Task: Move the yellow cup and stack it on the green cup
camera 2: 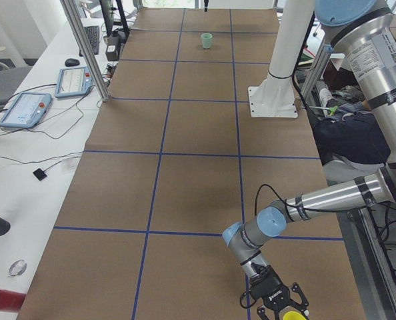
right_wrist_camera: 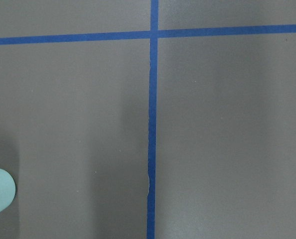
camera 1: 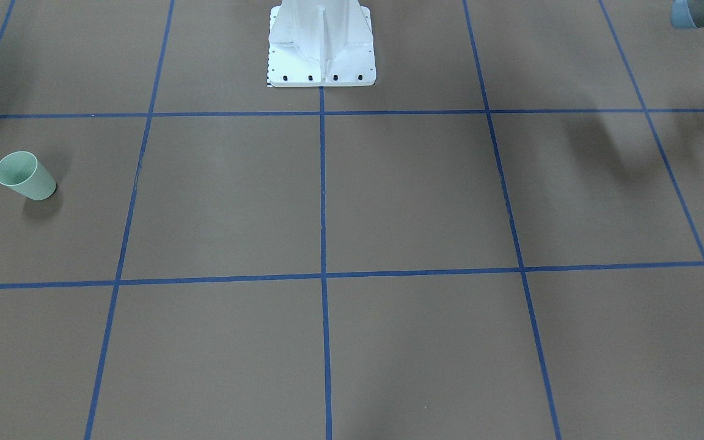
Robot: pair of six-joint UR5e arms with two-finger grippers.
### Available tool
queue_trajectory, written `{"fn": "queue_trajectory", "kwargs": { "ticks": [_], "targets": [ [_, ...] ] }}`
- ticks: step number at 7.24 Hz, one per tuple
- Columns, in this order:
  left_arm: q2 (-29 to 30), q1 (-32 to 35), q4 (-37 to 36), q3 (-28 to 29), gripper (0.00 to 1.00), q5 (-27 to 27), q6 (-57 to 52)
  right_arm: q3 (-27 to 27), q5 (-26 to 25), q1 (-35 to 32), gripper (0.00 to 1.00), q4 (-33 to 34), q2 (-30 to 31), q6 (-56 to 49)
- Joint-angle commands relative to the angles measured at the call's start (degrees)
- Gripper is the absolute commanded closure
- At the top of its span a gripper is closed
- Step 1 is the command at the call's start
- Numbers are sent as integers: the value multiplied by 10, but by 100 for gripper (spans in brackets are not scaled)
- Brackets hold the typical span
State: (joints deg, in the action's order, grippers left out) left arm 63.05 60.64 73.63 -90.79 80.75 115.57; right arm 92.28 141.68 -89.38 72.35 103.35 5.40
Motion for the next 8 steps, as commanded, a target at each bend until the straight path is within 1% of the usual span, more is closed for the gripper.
{"fn": "queue_trajectory", "kwargs": {
  "ticks": [1,3,5,6,7,8],
  "targets": [
    [1,54,134,-18,98,-115,-102,0,0,0,0,1,-1,1],
    [0,115,324,-17,99,-169,-245,2,-1,0,0,1,-2,2],
    [4,122,541,-17,99,-167,-363,0,-9,0,0,2,-6,1],
    [7,123,613,-18,99,-163,-414,3,-18,0,0,2,-6,1],
    [12,122,684,-33,100,-161,-456,4,-18,-1,0,0,-6,1],
    [33,121,719,-44,100,-159,-488,4,-18,-2,0,-4,-4,1]
  ]
}}
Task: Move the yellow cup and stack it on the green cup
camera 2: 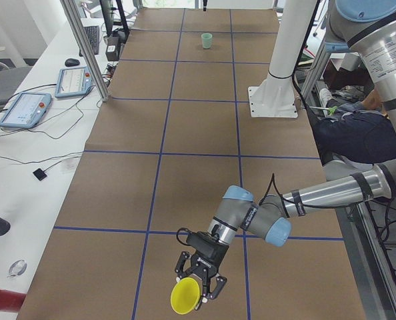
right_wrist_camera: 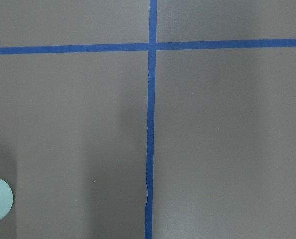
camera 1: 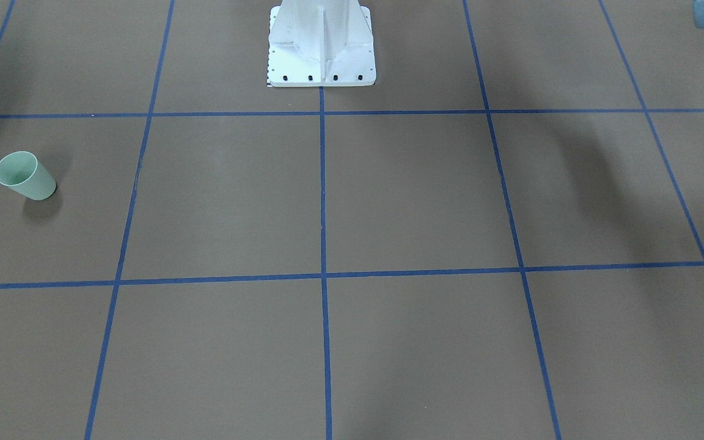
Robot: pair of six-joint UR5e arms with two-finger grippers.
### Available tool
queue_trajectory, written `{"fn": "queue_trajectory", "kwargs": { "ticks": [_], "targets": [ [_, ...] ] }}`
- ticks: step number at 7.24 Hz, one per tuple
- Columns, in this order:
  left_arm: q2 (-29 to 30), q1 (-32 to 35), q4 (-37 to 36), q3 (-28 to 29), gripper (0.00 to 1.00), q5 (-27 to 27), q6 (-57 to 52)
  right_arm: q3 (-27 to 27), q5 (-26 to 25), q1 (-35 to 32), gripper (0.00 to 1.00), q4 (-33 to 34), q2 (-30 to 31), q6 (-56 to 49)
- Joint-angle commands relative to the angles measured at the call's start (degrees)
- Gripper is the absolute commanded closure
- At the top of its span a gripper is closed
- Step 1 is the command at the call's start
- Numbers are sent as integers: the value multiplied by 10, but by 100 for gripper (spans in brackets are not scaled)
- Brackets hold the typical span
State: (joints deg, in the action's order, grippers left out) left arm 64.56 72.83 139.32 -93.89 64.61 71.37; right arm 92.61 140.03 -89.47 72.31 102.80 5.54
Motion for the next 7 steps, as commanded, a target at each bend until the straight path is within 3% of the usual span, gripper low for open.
{"fn": "queue_trajectory", "kwargs": {
  "ticks": [1,2,3,5,7],
  "targets": [
    [27,-1,110,-33,100,61,-51,0,-1,-2,0,-4,4,0],
    [34,-1,142,-57,100,130,-86,2,-7,-2,0,-11,1,-4],
    [56,-1,160,-77,100,182,-135,4,-45,-2,0,-18,1,-5],
    [135,-1,162,-113,100,304,-237,1,-56,-2,0,-71,0,-4],
    [239,-7,161,-111,100,406,-298,10,-48,-2,0,-69,-17,-3]
  ]
}}
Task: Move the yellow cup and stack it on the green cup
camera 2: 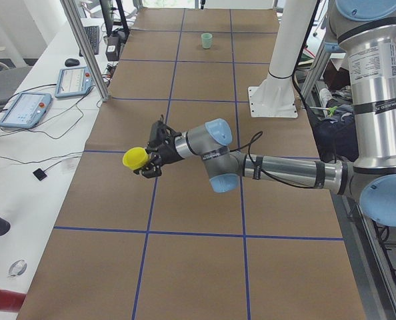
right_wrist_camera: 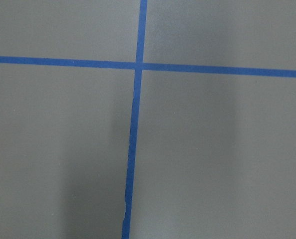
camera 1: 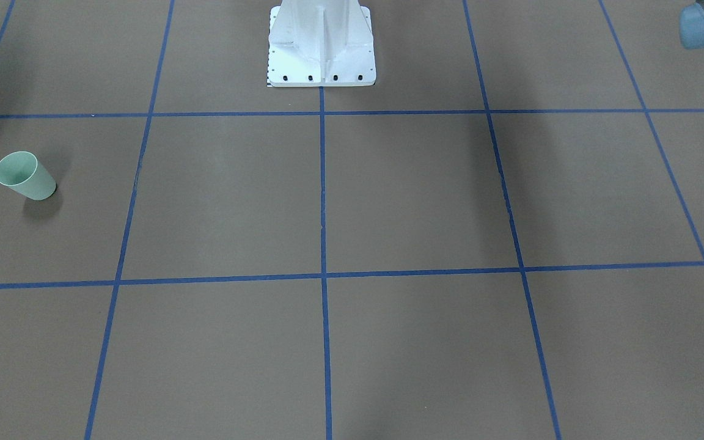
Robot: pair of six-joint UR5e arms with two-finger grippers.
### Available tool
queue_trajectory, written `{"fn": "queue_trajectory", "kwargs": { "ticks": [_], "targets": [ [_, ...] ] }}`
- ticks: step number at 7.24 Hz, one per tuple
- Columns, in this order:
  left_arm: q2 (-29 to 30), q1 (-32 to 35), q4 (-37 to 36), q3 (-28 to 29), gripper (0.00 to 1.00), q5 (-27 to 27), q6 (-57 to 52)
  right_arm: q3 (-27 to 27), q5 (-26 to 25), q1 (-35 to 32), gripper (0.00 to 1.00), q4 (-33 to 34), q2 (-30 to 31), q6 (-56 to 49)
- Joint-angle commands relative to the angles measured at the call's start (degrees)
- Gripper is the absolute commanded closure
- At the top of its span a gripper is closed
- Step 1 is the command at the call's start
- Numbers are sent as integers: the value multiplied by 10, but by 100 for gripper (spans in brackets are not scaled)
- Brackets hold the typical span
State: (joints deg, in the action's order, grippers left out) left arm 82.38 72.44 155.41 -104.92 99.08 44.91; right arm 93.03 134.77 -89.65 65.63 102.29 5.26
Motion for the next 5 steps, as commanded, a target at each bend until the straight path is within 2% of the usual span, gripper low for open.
{"fn": "queue_trajectory", "kwargs": {
  "ticks": [1,3,5],
  "targets": [
    [106,-18,0,2,100,101,-34,7,7,0,0,1,-24,4],
    [183,-92,1,2,100,105,-33,12,27,-1,0,50,-62,5],
    [245,-160,0,2,100,103,-36,38,25,0,0,48,-63,21]
  ]
}}
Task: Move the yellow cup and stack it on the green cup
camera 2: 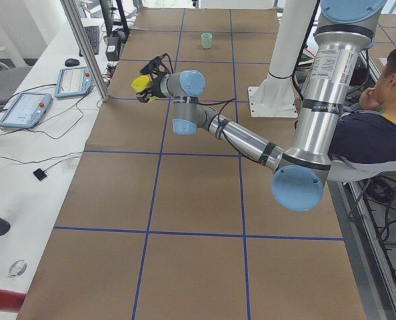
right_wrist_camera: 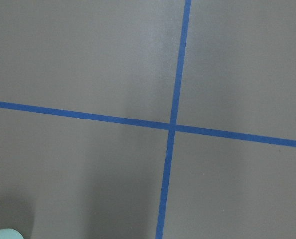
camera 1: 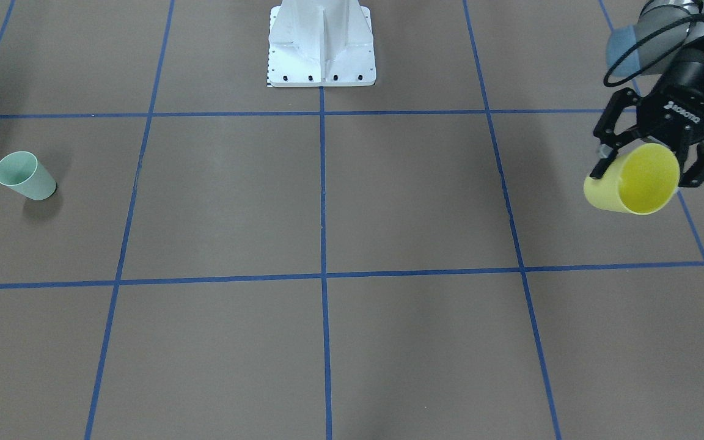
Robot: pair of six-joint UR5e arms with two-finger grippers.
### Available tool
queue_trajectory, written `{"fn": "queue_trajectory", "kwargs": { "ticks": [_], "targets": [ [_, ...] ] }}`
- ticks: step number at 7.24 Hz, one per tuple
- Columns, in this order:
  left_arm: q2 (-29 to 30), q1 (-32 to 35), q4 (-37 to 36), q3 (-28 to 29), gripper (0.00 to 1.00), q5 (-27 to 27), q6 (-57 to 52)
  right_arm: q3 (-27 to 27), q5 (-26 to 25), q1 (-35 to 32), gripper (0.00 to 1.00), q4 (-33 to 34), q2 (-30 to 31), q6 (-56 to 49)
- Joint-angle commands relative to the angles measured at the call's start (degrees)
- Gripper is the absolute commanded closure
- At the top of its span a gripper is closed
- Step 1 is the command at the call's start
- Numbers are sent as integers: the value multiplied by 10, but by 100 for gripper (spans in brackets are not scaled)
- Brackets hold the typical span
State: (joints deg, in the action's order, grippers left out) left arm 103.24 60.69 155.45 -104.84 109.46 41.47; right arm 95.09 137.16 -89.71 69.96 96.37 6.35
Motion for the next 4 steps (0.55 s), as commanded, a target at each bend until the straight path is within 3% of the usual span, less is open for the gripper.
{"fn": "queue_trajectory", "kwargs": {
  "ticks": [1,4],
  "targets": [
    [46,-68,-1,2,100,-4,-3,41,0,0,0,1,-1,56],
    [89,-134,0,8,100,-2,-43,97,-2,1,0,3,-18,60]
  ]
}}
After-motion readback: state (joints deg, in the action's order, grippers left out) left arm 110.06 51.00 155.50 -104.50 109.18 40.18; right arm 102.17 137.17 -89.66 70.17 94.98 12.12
